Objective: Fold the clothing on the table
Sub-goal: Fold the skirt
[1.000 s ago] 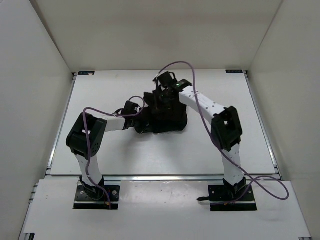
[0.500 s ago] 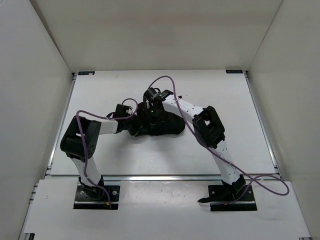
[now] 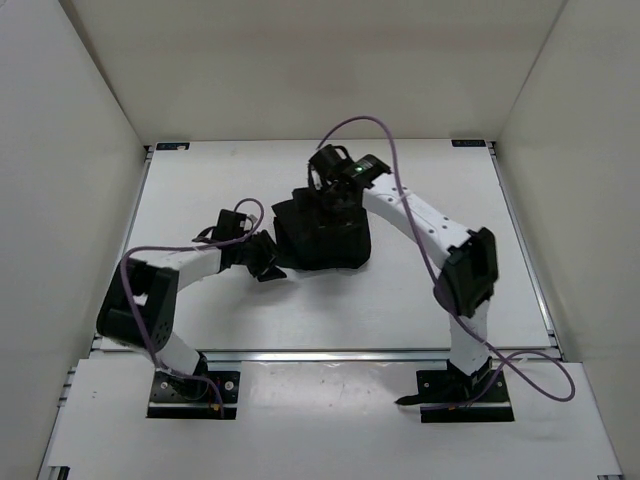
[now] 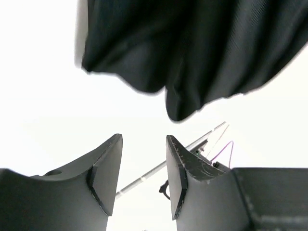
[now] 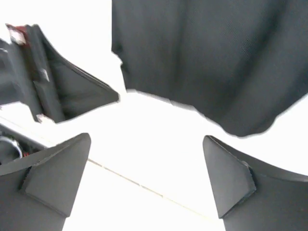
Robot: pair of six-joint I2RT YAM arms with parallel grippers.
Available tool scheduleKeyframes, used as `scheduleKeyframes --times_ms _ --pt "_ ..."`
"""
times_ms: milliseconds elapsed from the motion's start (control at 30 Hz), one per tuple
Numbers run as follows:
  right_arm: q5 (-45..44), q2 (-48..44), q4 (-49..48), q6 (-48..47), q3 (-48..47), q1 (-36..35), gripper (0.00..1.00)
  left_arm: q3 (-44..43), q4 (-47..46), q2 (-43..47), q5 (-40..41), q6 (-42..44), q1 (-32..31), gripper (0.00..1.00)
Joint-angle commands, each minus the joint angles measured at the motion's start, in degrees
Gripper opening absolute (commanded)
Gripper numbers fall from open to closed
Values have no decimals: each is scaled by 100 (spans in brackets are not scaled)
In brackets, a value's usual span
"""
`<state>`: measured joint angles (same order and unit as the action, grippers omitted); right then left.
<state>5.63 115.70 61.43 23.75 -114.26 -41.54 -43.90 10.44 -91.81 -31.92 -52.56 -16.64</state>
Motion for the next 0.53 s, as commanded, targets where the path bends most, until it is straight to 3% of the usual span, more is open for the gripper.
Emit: scheduleKeyframes --times_ms 0,200,400,500 --pt "-98 -1056 -33 156 745 233 99 302 591 856 19 280 222 52" --pt "991 -2331 -1106 68 2661 892 100 356 1486 1621 353 826 583 53" --pt "1090 -2692 -1440 -10 3049 885 100 452 1672 1991 520 887 557 53" --pt "380 -2440 -960 -377 2351 614 100 303 1908 2088 608 1045 618 53"
